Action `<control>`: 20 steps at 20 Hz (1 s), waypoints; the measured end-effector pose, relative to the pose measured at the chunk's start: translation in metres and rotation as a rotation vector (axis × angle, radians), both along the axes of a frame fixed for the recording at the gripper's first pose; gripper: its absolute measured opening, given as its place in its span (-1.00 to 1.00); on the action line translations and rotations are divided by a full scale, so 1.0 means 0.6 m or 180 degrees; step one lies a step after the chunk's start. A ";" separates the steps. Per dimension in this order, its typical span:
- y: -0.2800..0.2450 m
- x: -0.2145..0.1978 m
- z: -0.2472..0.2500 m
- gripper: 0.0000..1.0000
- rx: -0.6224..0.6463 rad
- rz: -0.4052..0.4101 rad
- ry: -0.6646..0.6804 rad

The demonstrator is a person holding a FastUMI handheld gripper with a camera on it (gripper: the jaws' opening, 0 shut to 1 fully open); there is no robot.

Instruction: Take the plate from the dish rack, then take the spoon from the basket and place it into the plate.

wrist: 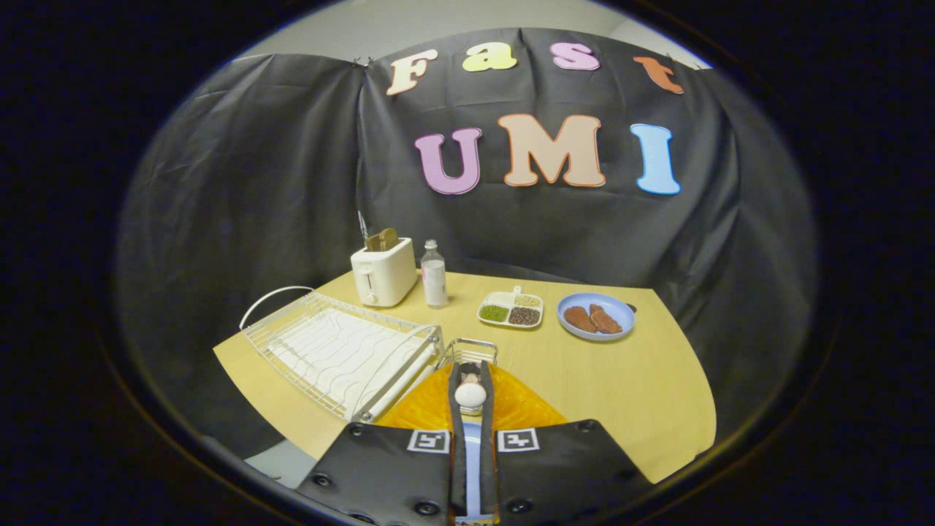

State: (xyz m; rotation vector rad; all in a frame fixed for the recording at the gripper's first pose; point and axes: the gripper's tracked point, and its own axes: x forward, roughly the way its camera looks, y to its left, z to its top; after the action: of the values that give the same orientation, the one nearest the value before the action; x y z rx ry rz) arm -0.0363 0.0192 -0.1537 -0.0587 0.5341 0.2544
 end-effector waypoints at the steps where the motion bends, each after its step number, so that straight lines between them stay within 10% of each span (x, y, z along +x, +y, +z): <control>1: 0.001 -0.006 0.001 -0.81 -0.0013 -0.0039 -0.0008; 20: -0.012 -0.142 -0.100 -0.81 -0.0097 -0.0735 0.0279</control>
State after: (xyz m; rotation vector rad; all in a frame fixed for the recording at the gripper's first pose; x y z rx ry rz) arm -0.1215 0.0122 -0.2136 -0.0151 0.6265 0.0234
